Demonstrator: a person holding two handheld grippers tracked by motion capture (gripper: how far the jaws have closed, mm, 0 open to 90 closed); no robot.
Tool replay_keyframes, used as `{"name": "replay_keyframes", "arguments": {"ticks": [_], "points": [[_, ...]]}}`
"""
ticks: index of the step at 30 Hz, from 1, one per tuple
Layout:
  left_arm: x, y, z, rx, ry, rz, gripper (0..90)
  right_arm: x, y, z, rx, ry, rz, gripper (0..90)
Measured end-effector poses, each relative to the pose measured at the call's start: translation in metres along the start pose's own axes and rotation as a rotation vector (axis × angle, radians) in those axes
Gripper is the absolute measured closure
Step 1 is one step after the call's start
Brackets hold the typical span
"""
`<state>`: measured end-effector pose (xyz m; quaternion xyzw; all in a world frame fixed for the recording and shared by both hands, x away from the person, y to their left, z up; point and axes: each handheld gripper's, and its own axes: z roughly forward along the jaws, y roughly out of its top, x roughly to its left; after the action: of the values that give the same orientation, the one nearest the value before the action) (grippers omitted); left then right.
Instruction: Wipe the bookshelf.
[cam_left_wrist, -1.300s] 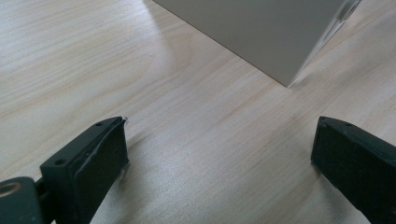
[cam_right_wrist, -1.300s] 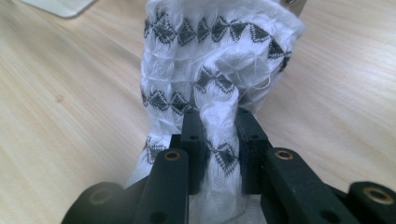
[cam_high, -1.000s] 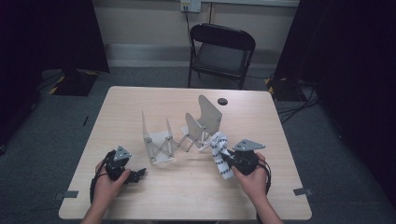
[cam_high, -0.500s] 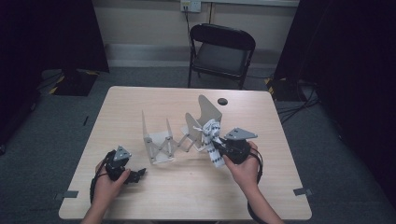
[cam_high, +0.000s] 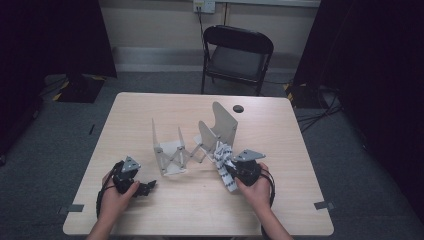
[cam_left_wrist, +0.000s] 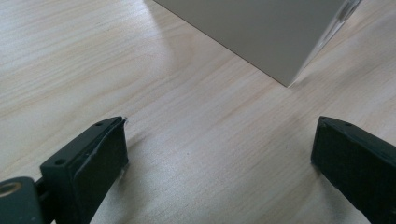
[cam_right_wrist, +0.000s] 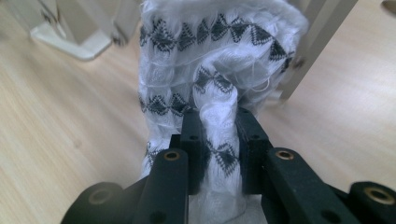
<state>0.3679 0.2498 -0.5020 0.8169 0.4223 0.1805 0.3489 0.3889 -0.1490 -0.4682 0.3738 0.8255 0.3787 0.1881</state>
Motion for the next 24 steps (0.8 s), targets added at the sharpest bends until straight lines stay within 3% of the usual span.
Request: {"name": "replay_keyframes", "arguments": {"ticks": [7, 17, 23, 24], "points": [[0.0, 0.0, 0.0, 0.0, 0.0, 0.0, 3.3, 0.001, -0.017, 0.007, 0.039, 0.011, 0.021, 75.8], [0.0, 0.0, 0.0, 0.0, 0.0, 0.0, 3.3, 0.002, -0.027, -0.007, 0.047, 0.022, 0.021, 75.8], [0.0, 0.0, 0.0, 0.0, 0.001, -0.002, 3.4, -0.002, -0.016, -0.03, -0.019, 0.002, 0.027, 75.9], [0.0, 0.0, 0.0, 0.0, 0.001, -0.003, 3.3, -0.004, -0.006, -0.041, -0.052, -0.008, 0.025, 75.9]]}}
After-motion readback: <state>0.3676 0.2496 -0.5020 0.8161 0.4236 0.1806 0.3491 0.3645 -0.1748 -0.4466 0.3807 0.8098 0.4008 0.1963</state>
